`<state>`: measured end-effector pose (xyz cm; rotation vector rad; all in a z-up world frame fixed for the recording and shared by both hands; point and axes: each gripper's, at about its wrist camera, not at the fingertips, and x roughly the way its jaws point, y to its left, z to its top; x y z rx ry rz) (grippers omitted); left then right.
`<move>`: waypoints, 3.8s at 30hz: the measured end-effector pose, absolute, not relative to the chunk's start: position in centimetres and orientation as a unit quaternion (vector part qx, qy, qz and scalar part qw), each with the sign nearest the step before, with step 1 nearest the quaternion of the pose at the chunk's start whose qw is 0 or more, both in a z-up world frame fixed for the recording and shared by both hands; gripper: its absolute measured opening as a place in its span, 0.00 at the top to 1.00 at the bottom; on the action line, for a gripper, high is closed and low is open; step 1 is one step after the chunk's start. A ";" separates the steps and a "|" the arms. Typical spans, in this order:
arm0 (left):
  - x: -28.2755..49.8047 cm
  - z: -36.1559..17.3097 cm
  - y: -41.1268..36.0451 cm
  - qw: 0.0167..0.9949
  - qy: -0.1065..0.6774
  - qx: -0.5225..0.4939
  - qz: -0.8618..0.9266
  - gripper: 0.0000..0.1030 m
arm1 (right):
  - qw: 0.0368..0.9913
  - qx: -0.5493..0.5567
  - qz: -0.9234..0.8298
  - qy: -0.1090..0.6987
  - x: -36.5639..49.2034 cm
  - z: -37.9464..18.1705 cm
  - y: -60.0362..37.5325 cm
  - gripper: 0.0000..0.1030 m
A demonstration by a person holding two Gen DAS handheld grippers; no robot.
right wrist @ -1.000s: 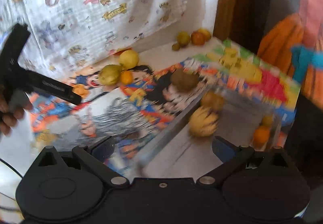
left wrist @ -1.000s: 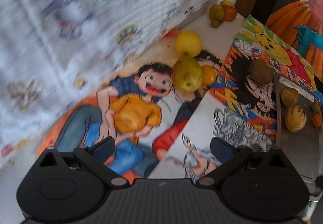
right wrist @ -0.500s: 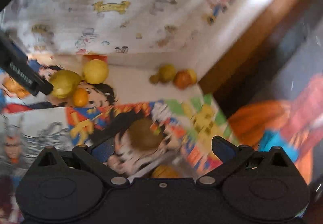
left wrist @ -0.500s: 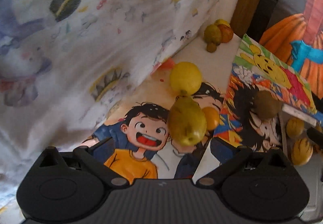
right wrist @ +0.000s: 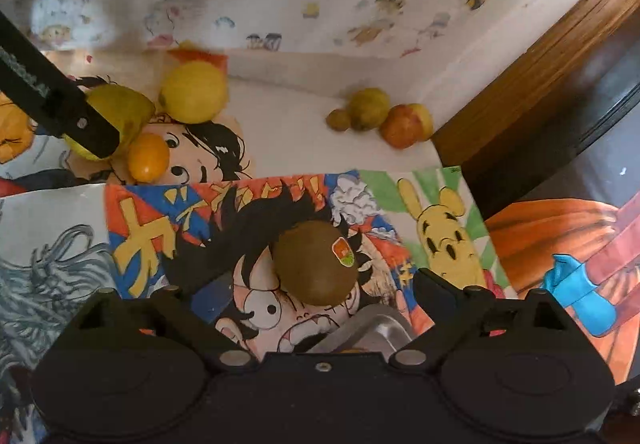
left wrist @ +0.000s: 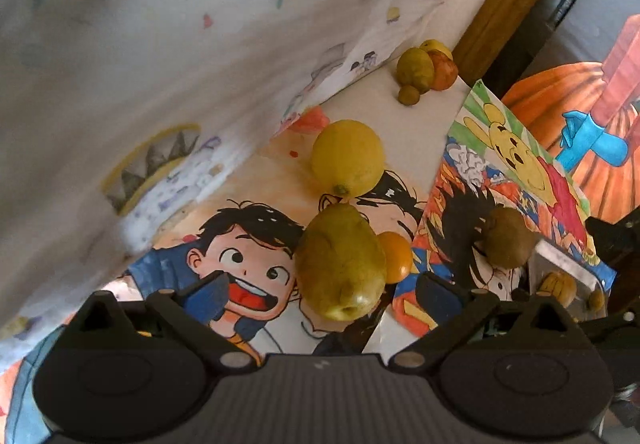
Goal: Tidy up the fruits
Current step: 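Grasp the green pear with the left tool while the right tool grasps the kiwi, then carry the pear and kiwi over the metal tray and open both tools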
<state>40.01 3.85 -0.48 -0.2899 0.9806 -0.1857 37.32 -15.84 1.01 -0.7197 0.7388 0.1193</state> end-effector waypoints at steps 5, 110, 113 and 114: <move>40.8 -0.9 3.4 0.862 0.478 -0.142 -0.090 0.08 | 0.870 -0.325 0.066 0.365 39.5 0.1 -16.3 0.08; 32.1 0.8 -5.9 0.852 0.469 -0.163 -0.166 0.44 | 0.904 0.144 0.001 0.402 24.6 2.7 -29.3 0.35; 31.1 0.9 -7.6 0.848 0.471 -0.161 -0.180 0.44 | 0.903 0.139 -0.022 0.405 24.1 2.5 -31.4 0.35; 30.9 0.9 -8.2 0.847 0.472 -0.160 -0.184 0.44 | 0.903 0.136 -0.028 0.406 24.0 2.4 -32.1 0.35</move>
